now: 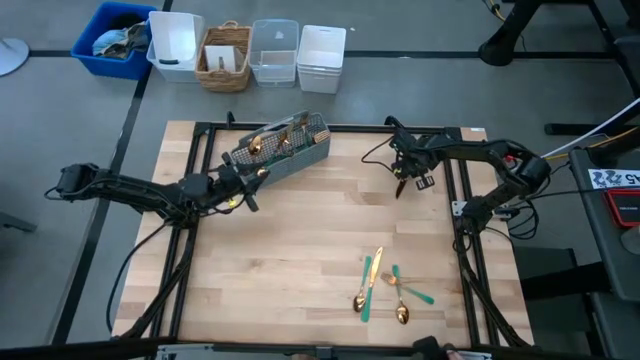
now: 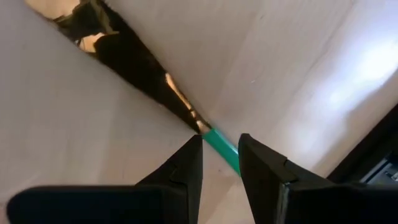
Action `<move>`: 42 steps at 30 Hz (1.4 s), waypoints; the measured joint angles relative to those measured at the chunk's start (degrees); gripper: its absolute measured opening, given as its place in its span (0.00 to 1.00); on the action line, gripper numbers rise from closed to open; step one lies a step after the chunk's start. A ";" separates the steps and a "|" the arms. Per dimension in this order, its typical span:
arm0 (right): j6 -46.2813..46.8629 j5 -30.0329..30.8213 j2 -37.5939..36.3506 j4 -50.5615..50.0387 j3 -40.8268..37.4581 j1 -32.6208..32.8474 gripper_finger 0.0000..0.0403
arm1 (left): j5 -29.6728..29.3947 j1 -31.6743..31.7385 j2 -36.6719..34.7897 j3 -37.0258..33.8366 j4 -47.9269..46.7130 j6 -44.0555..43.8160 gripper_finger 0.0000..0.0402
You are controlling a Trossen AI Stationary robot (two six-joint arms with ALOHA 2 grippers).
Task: Sort silverware
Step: Put the knife into the middle left section of the silverware holder
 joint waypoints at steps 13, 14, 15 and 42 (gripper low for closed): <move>-0.13 -6.68 2.49 -0.77 0.33 0.04 0.26 | 0.00 0.02 0.00 0.00 0.11 -0.85 0.33; -0.13 -6.68 3.10 -0.95 0.34 0.04 0.26 | 0.00 0.02 0.00 0.00 0.14 -0.95 0.33; -0.13 -6.67 3.63 -1.24 0.35 0.04 0.26 | 0.00 0.02 0.00 0.00 0.11 -1.08 0.33; 33.18 -5.88 4.81 -3.24 0.13 9.66 0.02 | 10.09 -2.04 2.74 0.07 -3.72 -13.43 0.33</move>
